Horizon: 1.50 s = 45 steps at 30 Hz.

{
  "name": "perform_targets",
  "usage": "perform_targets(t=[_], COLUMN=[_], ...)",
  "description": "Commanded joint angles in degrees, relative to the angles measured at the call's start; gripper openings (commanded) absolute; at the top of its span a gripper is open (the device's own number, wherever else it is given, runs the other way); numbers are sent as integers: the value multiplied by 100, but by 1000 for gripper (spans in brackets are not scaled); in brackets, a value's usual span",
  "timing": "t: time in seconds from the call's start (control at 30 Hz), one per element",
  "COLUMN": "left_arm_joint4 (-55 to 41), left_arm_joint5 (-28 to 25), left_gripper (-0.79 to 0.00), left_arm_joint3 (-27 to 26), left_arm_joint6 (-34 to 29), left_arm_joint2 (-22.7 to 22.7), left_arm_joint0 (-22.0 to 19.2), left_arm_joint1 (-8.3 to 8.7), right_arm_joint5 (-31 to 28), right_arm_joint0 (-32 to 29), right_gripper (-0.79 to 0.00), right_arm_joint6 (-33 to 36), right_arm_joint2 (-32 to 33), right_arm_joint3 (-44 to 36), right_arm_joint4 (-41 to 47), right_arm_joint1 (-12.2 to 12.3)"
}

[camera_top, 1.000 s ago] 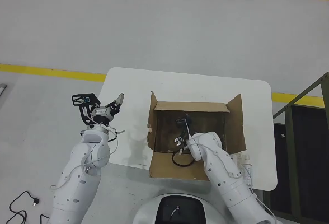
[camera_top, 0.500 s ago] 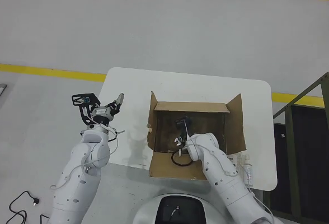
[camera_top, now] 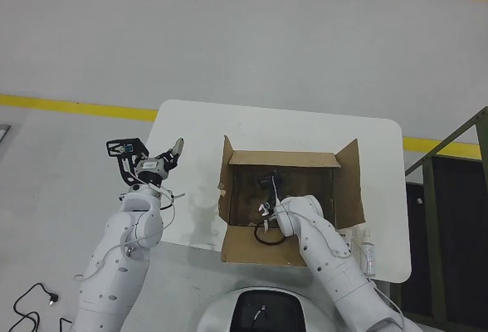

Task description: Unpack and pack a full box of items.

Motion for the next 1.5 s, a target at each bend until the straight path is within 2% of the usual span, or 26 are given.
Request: perform_targets(t=[0.0, 0.07, 0.13, 0.2, 0.33, 0.5, 0.83, 1.0, 1.47], left_arm_joint4=[0, 0, 0, 0, 0, 0, 0, 0, 0], left_arm_joint5=[0, 0, 0, 0, 0, 0, 0, 0, 0], left_gripper=[0, 0, 0, 0, 0, 0, 0, 0, 0], left_arm_joint3=[0, 0, 0, 0, 0, 0, 0, 0, 0], left_arm_joint6=[0, 0, 0, 0, 0, 0, 0, 0, 0], left_arm_joint2=[0, 0, 0, 0, 0, 0, 0, 0, 0], left_arm_joint0=[0, 0, 0, 0, 0, 0, 0, 0, 0], left_arm_joint1=[0, 0, 0, 0, 0, 0, 0, 0, 0], right_arm_joint5=[6, 11, 9, 5, -4, -3, 21, 49, 25], right_arm_joint0=[11, 15, 18, 27, 57, 108, 196, 218, 241], right_gripper=[-406, -394, -332, -357, -323, -391, -440, -419, -453], right_arm_joint6=[17, 26, 14, -4, -35, -82, -143, -110, -168], right_arm_joint2=[-5, -8, -4, 2, -16, -44, -102, -90, -88], right_arm_joint3=[-9, -9, 13, 58, 174, 303, 517, 483, 609], right_arm_joint4=[3, 0, -2, -6, -29, 9, 57, 30, 36], right_arm_joint1=[-6, -10, -13, -14, -25, -50, -98, -103, -129])
